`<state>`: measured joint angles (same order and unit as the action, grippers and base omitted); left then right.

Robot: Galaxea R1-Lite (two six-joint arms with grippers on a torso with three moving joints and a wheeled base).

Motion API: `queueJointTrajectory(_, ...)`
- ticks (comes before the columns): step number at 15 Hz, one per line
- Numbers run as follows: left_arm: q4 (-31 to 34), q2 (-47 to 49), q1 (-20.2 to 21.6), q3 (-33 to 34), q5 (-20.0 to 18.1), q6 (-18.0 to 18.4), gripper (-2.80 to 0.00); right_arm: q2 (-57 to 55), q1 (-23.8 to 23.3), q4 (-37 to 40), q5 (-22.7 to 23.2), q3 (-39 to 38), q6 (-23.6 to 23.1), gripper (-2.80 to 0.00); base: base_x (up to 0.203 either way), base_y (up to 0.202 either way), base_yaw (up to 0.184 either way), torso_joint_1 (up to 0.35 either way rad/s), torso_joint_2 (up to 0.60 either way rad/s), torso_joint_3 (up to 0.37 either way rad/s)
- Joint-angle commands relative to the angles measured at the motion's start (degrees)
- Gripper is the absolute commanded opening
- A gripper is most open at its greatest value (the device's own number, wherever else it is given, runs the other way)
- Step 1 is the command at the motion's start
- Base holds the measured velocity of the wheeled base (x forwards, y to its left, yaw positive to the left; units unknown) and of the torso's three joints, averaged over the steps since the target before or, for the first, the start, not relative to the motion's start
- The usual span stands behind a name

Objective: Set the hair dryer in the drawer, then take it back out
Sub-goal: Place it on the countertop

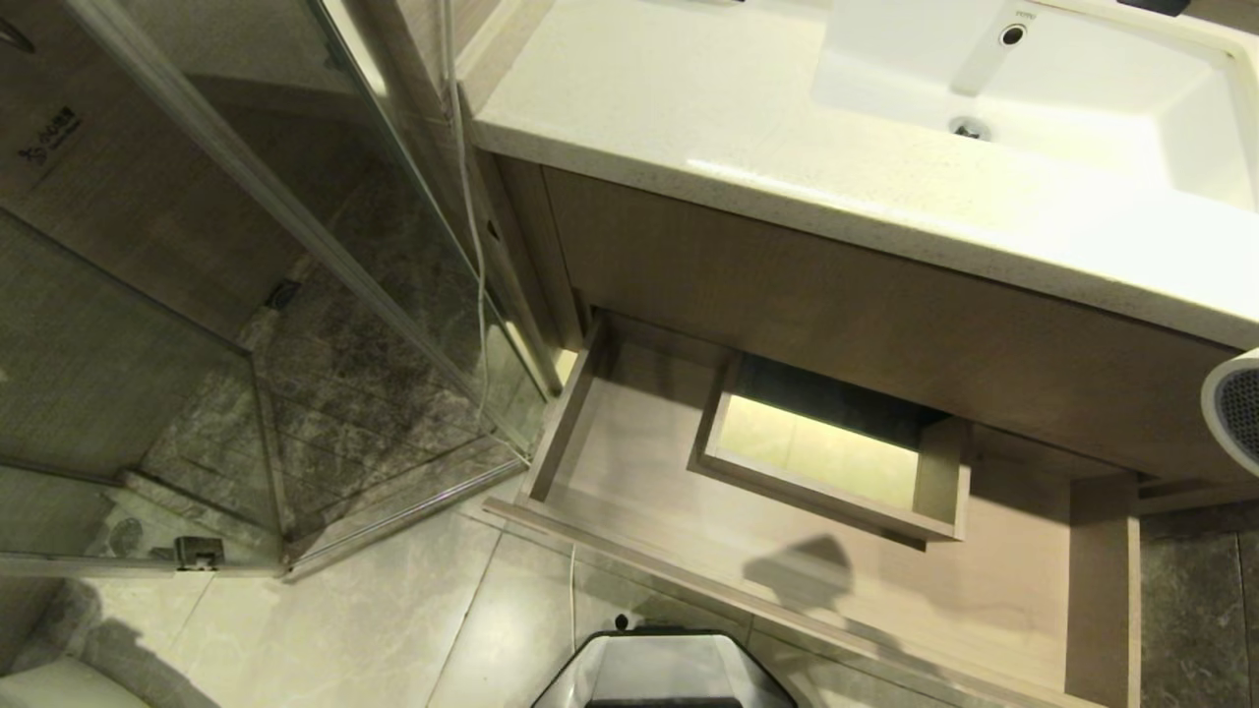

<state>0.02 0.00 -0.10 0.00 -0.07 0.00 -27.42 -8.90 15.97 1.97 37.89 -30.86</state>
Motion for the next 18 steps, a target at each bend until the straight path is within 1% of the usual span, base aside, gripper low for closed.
queueJointTrajectory(1,-0.02,0.00,0.01,0.09,-0.01,0.00,-2.80,-0.09,0.02,-0.06,0.05,-0.01,-0.17,-2.80,0.000,0.000,0.000,0.180,-0.32,-0.162)
queueJointTrajectory(10,-0.02,0.00,0.01,0.09,-0.01,0.00,-2.80,-0.09,0.55,-1.11,-0.04,-0.10,-0.08,-2.80,0.000,0.000,0.000,0.155,-0.30,-0.142)
queueJointTrajectory(14,-0.02,0.00,0.01,0.09,-0.01,0.00,-2.80,-0.01,0.64,-1.02,0.05,-0.27,-0.26,-2.80,0.000,0.000,0.000,0.009,0.00,0.007)
queueJointTrajectory(18,-0.02,0.00,0.01,0.09,-0.01,0.00,-2.80,-0.01,0.81,-1.02,0.05,-0.18,-0.26,-2.80,0.000,0.000,0.000,0.184,0.01,0.195)
